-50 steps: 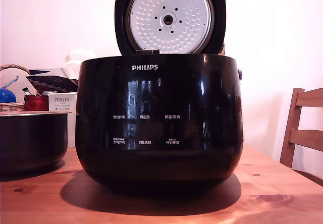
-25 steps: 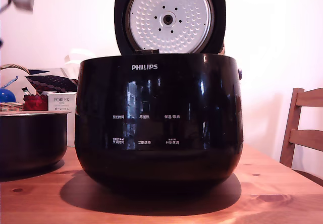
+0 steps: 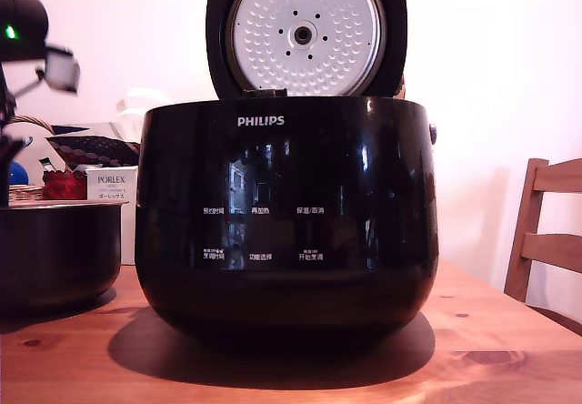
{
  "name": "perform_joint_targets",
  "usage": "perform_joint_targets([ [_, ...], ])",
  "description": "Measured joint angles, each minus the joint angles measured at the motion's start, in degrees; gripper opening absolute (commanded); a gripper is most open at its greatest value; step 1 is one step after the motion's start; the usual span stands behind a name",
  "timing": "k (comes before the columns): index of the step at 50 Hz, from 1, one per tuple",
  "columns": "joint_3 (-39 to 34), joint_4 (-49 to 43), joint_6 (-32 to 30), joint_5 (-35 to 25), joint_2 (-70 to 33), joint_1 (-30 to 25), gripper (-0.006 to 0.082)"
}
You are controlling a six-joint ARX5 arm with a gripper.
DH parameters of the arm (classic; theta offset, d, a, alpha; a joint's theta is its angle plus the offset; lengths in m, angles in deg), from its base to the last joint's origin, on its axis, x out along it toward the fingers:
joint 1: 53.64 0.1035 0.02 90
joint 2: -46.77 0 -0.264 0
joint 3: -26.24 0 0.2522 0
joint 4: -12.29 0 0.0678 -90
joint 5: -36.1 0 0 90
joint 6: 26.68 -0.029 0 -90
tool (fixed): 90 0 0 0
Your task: Pick up the metallic pot next to the rice cooker
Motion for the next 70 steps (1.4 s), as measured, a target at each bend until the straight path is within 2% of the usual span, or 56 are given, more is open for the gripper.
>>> perform_joint_targets([
  [4, 0.00, 0.87, -0.33, 0.00, -1.03, 0.00, 0.0396],
  [8, 0.00, 1.66, -0.42, 0.00, -1.38, 0.00, 0.0335],
  [18, 0.00, 2.62, -0.48, -0.02, -1.38, 0.00, 0.0065],
  [24, 0.00, 2.45, -1.84, -0.15, -1.38, 0.00, -0.0023],
  [41, 0.04, 3.08, -2.25, 0.39, -1.31, -0.02, -0.0024],
  [58, 0.04, 1.53, -2.29, 4.42, -0.90, -1.18, -0.0024],
  [70, 0.04, -4.79, -2.16, 5.73, 3.13, -2.40, -0.0024],
])
